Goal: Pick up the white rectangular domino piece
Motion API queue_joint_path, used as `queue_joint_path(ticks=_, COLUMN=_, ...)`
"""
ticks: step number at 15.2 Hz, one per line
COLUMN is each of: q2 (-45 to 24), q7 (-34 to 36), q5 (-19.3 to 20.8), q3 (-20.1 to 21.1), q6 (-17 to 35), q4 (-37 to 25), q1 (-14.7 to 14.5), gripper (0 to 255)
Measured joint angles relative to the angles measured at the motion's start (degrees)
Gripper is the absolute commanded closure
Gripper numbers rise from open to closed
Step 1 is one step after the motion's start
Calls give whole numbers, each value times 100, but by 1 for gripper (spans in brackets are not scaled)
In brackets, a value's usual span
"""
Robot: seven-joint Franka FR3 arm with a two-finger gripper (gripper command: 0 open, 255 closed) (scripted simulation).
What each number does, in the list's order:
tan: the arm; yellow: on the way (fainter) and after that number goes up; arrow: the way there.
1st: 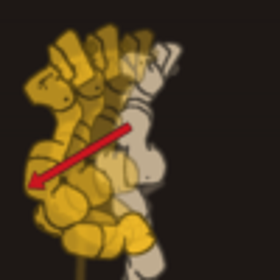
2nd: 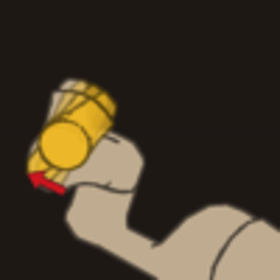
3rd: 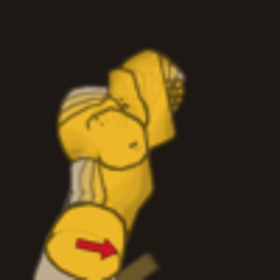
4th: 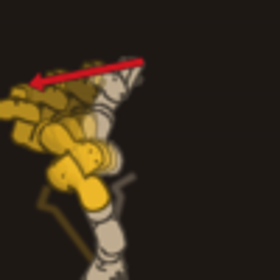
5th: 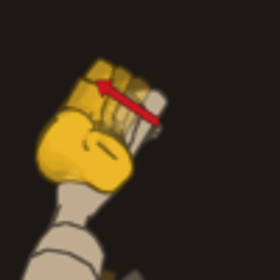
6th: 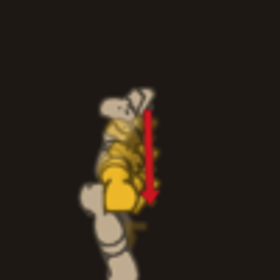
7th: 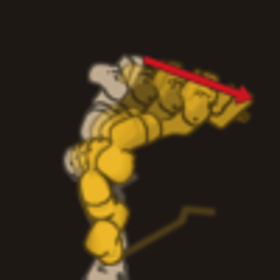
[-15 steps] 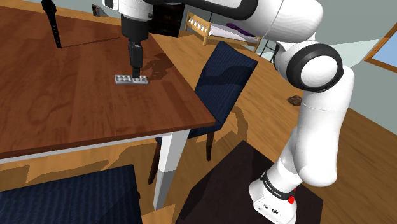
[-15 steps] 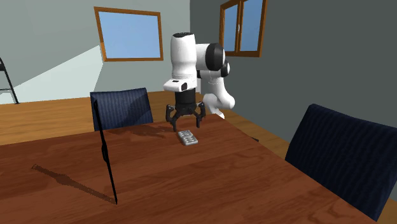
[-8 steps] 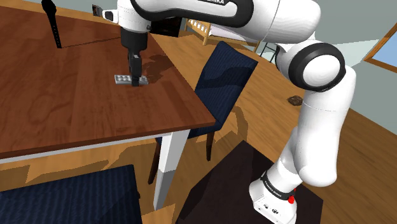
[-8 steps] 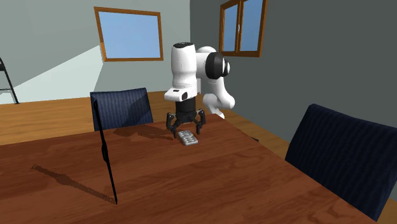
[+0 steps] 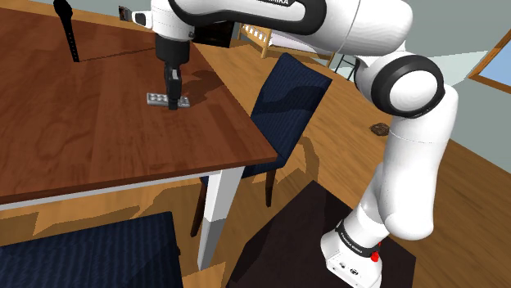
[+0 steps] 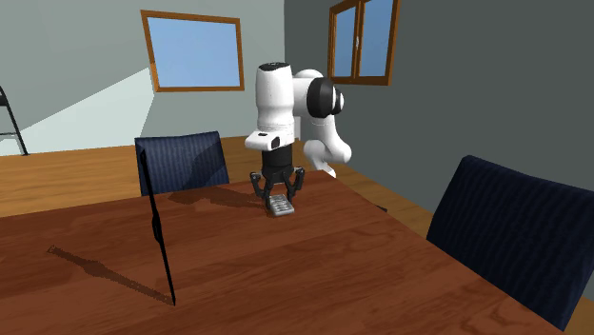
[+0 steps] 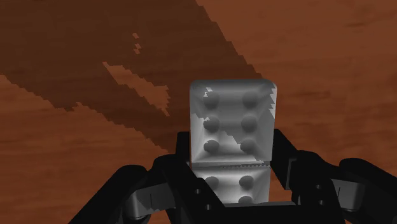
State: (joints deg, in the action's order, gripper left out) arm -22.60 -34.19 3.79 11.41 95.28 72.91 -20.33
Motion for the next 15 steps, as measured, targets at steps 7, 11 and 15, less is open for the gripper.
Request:
queue_joint_path(ticks=7, q2=-74, q7=-2, q5=4, q3=7, q6=-332, q4=-370, q1=-27, gripper=255)
queue_joint_path(ticks=11, q2=-183, q7=1, q5=24, q3=9, q6=-701, q4=-846, q1=-64, gripper=255)
queue_joint_path(ticks=15, q2=-354, q7=2, q5=56, q3=7, q6=-1120, q4=-1437, q1=-114, gripper=255)
